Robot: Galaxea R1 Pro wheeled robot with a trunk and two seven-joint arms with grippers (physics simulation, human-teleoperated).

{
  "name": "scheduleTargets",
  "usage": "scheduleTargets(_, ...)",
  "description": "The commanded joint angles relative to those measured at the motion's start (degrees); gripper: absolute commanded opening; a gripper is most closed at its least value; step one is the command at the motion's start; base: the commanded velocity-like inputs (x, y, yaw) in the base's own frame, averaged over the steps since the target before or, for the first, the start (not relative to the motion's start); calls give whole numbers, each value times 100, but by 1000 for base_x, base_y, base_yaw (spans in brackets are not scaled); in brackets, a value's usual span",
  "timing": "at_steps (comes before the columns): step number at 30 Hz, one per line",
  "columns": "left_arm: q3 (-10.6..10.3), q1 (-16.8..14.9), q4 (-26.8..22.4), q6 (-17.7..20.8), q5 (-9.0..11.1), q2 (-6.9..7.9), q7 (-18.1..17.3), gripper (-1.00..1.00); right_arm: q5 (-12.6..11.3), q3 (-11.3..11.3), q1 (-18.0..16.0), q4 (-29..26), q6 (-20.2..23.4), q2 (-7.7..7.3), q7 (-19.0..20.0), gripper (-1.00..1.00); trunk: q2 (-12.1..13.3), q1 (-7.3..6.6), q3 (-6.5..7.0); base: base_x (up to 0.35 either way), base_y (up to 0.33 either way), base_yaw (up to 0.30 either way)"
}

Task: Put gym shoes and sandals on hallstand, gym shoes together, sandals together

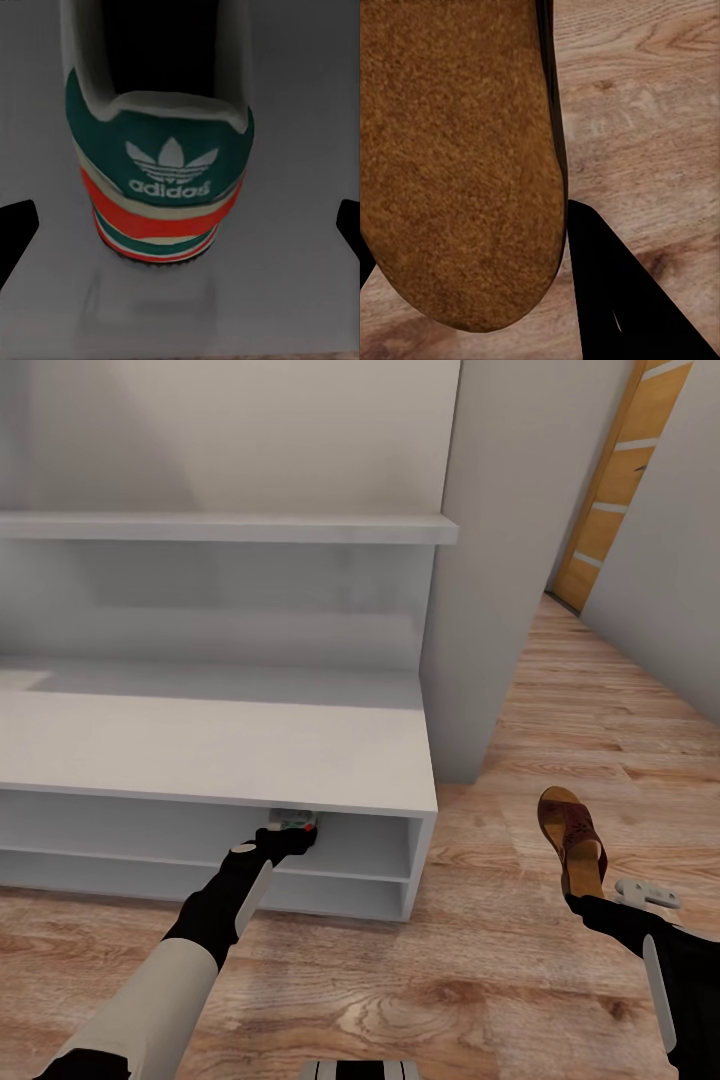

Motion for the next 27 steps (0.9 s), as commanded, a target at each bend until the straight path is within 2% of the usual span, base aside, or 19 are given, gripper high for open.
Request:
scheduleTargets(1, -3, -1, -8, 31, 48, 1, 1, 100, 39, -7, -3, -6, 30, 1, 38, -100, -2, -1, -5, 0, 0, 0)
scheduleTargets(9, -19, -1, -8, 17, 32, 1, 1, 100, 47, -7, -3, -5, 30, 7, 38, -100, -2, -1, -5, -21, 0, 0)
scheduleTargets(27, -29, 6, -15, 8, 34, 1, 1, 100, 65, -6, -6, 1, 22, 31, 38, -100, -2, -1, -5, -322, 0, 0)
